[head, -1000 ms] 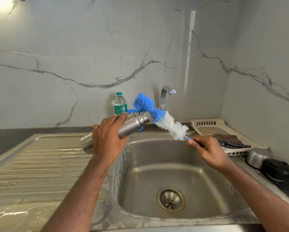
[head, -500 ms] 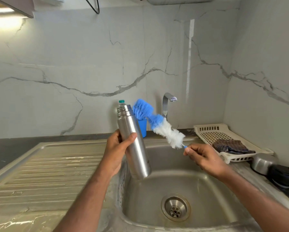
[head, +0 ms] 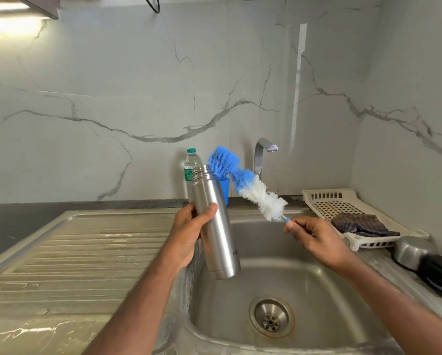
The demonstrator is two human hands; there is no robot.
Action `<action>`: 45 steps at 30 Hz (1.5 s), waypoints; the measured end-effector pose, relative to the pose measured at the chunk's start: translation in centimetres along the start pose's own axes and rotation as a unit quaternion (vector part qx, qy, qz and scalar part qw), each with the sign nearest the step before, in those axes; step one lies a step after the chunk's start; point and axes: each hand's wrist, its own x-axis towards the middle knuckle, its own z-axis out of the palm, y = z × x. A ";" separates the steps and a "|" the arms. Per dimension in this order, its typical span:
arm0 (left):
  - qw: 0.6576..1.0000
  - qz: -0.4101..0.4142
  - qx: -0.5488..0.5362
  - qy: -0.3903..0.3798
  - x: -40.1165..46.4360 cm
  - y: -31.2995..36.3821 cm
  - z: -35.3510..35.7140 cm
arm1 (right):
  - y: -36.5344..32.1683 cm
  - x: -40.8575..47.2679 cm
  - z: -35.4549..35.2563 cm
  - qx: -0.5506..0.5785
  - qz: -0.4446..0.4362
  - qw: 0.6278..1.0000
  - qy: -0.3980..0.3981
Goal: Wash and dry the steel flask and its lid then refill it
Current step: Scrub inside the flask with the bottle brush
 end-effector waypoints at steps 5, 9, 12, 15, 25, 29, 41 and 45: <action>1.000 -0.011 -0.012 0.005 0.4 -0.1 -0.6 | 0.4 -0.8 -1.2 0.021 0.008 1.000 -0.020; 1.000 -0.018 0.011 -0.011 0.3 -0.8 -0.2 | 0.4 -0.2 -0.2 -0.017 -0.003 1.000 0.008; 1.000 -0.014 0.001 0.004 0.4 -0.6 -0.4 | 0.6 -0.2 -0.4 -0.008 -0.002 1.000 -0.001; 1.000 -0.016 0.006 0.011 0.6 -0.7 -0.8 | 0.9 -0.5 -0.9 -0.020 -0.009 1.000 -0.009; 1.000 -0.020 0.022 0.004 0.6 -0.7 -0.6 | 0.2 -0.8 -1.1 -0.049 -0.023 0.999 0.005; 0.999 -0.021 0.029 -0.010 0.2 -0.9 0.2 | 0.2 -0.1 -0.1 -0.060 -0.024 0.998 0.017; 0.999 -0.036 -0.011 0.014 0.4 -0.5 -0.3 | 0.8 -0.2 -0.3 -0.035 -0.005 0.999 -0.017; 0.998 -0.046 -0.029 0.018 0.6 -0.3 -0.8 | 0.9 -0.3 -0.8 -0.045 0.000 0.999 -0.013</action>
